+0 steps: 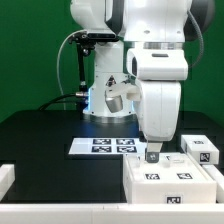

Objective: Assemble cabinet

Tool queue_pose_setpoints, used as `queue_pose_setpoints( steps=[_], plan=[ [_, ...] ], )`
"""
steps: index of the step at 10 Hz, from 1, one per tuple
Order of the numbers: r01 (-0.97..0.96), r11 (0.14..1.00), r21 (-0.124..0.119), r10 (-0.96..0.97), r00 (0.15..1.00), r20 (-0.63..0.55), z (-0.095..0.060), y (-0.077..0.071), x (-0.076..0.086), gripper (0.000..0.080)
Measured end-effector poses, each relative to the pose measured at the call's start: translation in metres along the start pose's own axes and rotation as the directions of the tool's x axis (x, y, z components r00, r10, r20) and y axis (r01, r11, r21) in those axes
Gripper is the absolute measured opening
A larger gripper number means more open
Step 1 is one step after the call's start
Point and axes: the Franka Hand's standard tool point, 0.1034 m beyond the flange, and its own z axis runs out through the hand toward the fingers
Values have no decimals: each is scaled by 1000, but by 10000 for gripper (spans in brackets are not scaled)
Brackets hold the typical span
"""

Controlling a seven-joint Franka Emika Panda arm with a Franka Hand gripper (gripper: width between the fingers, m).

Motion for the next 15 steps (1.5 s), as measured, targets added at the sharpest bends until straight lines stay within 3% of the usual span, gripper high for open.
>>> queue_pose_setpoints(
  steps=[3, 6, 8, 11, 12, 13, 14, 15],
  plan=[
    [-1, 1000, 1, 1, 1000, 0, 0, 0, 0, 797],
    [-19, 1000, -2, 19, 1000, 12, -11, -14, 1, 797],
    [6, 999, -33, -6, 1000, 5, -9, -18, 5, 797],
    [-33, 999, -26, 33, 999, 5, -7, -19, 4, 797],
    [-91, 994, -53, 90, 996, -4, -10, -18, 5, 797],
    [-236, 967, -96, 234, 972, -33, -16, -24, 5, 797],
    [-429, 895, -123, 422, 903, -76, -23, -34, 7, 797],
    [-500, 858, -116, 492, 866, -92, -22, -39, 7, 797]
  ],
)
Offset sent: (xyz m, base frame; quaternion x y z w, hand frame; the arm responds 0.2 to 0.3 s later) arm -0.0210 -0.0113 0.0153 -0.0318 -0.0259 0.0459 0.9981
